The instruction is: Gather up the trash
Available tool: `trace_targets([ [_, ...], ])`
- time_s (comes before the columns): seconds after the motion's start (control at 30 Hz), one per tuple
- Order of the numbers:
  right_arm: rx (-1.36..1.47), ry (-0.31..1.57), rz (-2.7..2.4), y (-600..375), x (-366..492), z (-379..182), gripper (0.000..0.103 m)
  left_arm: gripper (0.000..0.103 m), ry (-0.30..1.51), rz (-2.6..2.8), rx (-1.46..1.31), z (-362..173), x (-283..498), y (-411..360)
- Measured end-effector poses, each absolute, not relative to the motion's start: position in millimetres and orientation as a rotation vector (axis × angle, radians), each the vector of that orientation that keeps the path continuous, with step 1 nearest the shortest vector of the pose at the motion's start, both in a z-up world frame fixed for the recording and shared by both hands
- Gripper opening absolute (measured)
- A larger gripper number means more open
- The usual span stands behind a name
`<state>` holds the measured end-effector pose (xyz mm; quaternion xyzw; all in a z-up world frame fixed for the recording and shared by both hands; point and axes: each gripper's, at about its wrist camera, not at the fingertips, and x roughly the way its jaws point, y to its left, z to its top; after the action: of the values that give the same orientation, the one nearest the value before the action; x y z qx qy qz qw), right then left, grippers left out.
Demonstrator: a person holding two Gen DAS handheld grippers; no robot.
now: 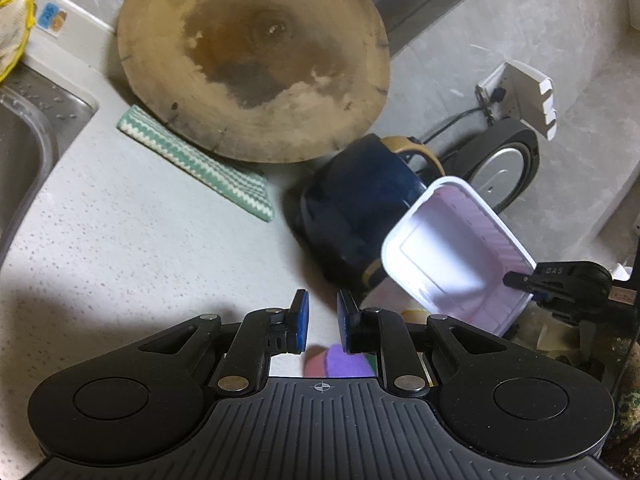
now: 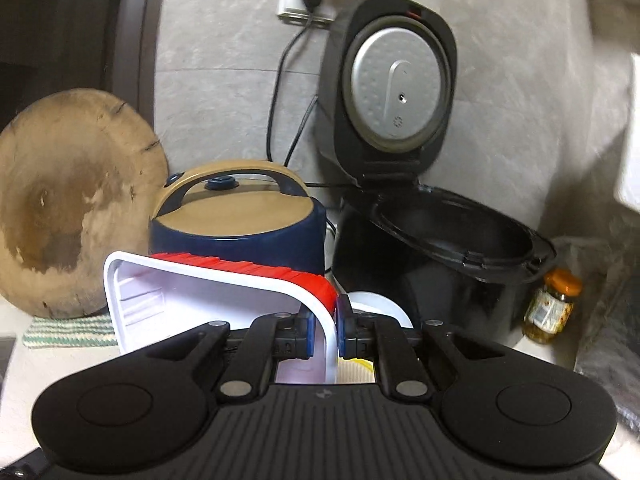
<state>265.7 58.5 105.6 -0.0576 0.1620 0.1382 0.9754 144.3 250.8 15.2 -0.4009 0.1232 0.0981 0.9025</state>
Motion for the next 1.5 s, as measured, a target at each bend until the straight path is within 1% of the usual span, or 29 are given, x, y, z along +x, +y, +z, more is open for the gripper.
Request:
trace_targets([
  [0.2, -0.054, 0.407, 0.333, 41, 258, 111, 0.010, 0.018, 0.300, 0.049, -0.760, 21, 155, 232],
  [0.3, 0.010, 0.506, 0.400, 35, 254, 106, 0.010, 0.018, 0.357, -0.019, -0.737, 20, 163, 223],
  [0.4, 0.069, 0.623, 0.490, 37, 250, 94, 0.010, 0.018, 0.364, -0.007, -0.740, 19, 163, 223],
  [0.43, 0.082, 0.662, 0.521, 40, 248, 87, 0.010, 0.016, 0.347, 0.006, -0.757, 18, 161, 227],
  [0.63, 0.185, 0.840, 0.597, 50, 251, 49, 0.012, 0.017, 0.240, 0.093, -0.887, 15, 145, 252],
  [0.8, 0.223, 0.913, 0.572, 49, 263, 27, 0.012, 0.017, 0.263, 0.126, -0.882, 13, 143, 252],
  [0.87, 0.236, 0.940, 0.563, 44, 266, 16, 0.016, 0.017, 0.262, 0.147, -0.897, 12, 142, 255],
  [1.03, 0.238, 0.976, 0.599, 43, 263, 1, 0.019, 0.017, 0.244, 0.193, -0.930, 10, 139, 262],
  [1.1, 0.213, 0.978, 0.654, 46, 255, 1, 0.022, 0.016, 0.235, 0.212, -0.930, 11, 138, 263],
  [1.17, 0.164, 0.963, 0.745, 52, 243, 3, 0.034, 0.017, 0.227, 0.236, -0.929, 10, 136, 266],
  [1.2, 0.160, 0.947, 0.769, 51, 239, 5, 0.037, 0.017, 0.228, 0.242, -0.932, 10, 136, 266],
  [1.23, 0.154, 0.921, 0.795, 48, 233, 8, 0.044, 0.017, 0.231, 0.253, -0.931, 10, 136, 267],
  [1.27, 0.151, 0.889, 0.811, 42, 228, 13, 0.053, 0.017, 0.234, 0.267, -0.923, 11, 137, 266],
  [1.3, 0.146, 0.848, 0.814, 36, 224, 18, 0.058, 0.017, 0.237, 0.279, -0.911, 11, 137, 265],
  [1.33, 0.130, 0.805, 0.801, 30, 219, 22, 0.065, 0.017, 0.240, 0.286, -0.896, 13, 138, 264],
  [1.5, -0.004, 0.659, 0.647, 4, 203, 23, 0.066, 0.017, 0.265, 0.304, -0.791, 18, 142, 254],
])
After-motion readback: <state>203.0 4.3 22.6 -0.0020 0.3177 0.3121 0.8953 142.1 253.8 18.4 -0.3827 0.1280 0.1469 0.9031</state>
